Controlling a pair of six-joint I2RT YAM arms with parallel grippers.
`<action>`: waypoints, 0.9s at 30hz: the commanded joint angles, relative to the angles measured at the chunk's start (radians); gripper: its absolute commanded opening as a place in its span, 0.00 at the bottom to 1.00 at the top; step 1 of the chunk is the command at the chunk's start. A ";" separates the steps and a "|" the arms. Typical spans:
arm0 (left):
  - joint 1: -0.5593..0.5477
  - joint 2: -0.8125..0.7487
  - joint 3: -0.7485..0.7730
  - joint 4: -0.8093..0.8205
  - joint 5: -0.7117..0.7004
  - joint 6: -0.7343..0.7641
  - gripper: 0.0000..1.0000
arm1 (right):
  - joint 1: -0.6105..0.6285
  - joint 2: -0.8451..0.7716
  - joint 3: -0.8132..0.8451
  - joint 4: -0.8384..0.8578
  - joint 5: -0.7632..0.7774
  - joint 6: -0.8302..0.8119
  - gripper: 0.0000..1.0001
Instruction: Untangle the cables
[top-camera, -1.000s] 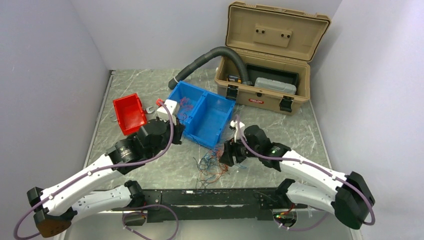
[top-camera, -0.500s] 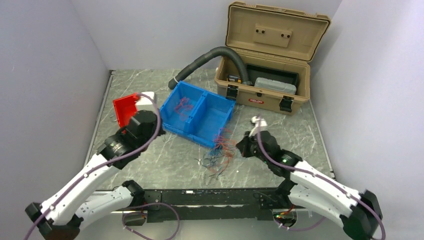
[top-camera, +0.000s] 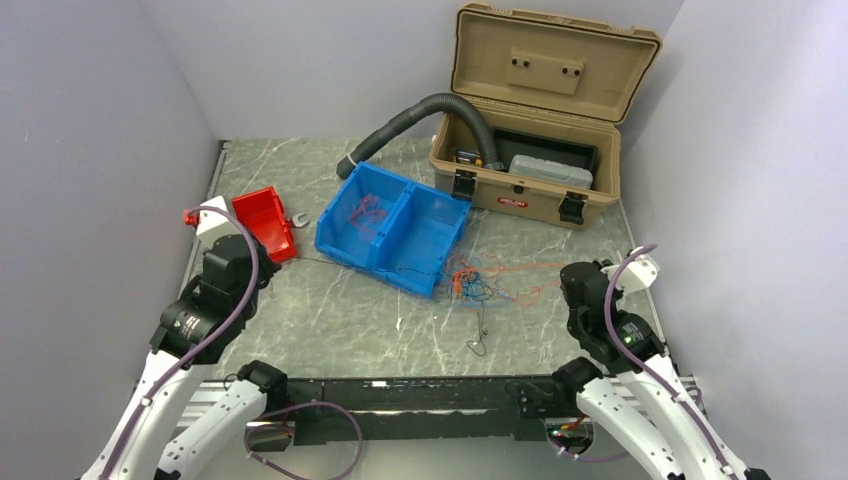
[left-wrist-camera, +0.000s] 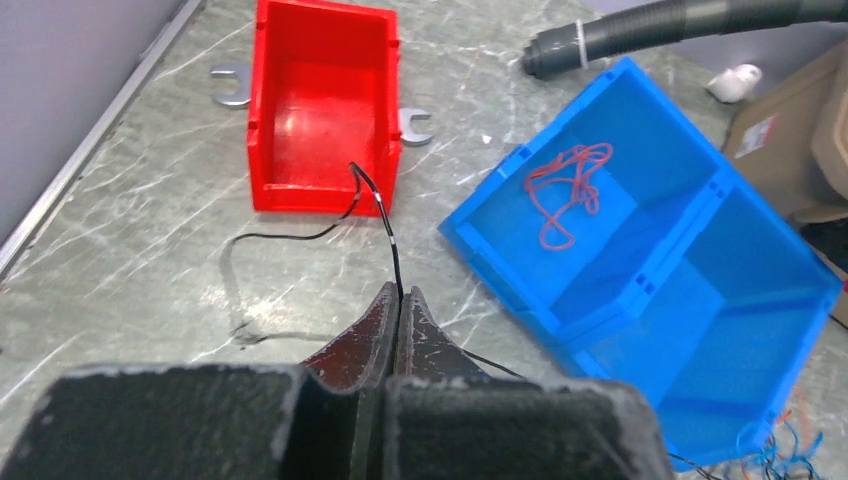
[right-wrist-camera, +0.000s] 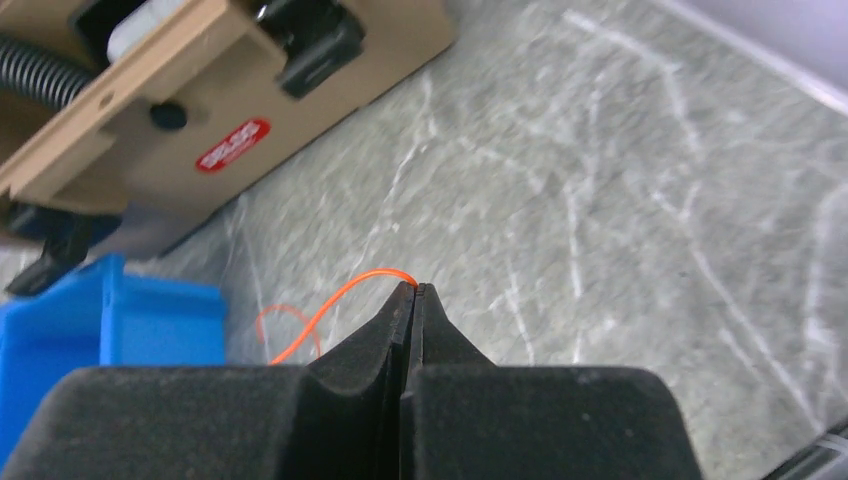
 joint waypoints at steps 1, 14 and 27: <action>0.011 0.007 0.043 -0.079 -0.108 -0.060 0.00 | -0.003 0.020 0.089 -0.158 0.219 0.101 0.00; 0.012 0.006 -0.081 0.239 0.382 0.148 0.00 | 0.008 0.138 -0.091 0.539 -0.912 -0.577 0.77; 0.011 0.029 -0.061 0.198 0.294 0.165 0.00 | 0.420 0.513 -0.072 0.718 -0.835 -0.588 0.67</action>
